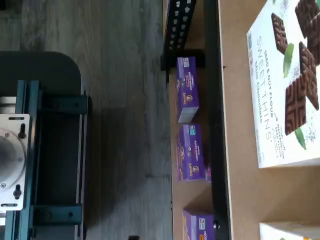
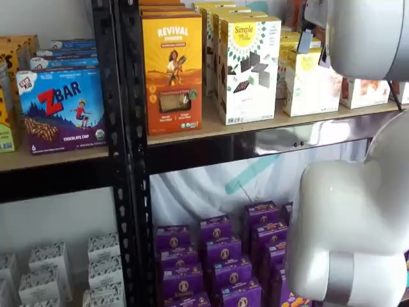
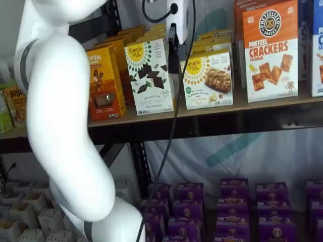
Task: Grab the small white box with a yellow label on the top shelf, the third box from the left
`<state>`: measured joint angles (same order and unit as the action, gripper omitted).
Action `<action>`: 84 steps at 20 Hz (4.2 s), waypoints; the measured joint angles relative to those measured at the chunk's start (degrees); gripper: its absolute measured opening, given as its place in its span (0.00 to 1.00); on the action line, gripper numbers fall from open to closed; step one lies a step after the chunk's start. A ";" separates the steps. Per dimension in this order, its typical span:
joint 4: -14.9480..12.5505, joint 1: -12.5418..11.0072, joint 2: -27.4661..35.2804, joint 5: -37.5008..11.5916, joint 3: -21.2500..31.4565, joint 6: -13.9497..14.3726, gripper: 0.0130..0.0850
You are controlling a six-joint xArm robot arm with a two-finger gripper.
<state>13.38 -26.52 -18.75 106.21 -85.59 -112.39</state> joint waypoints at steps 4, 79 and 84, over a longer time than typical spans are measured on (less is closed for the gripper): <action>-1.28 0.76 0.37 1.08 -0.92 0.44 1.00; -5.06 3.27 11.98 -10.55 -3.64 0.54 0.56; -5.28 3.21 12.27 -9.92 -4.14 0.49 0.44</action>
<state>8.11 -23.31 -6.49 96.28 -89.73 -111.90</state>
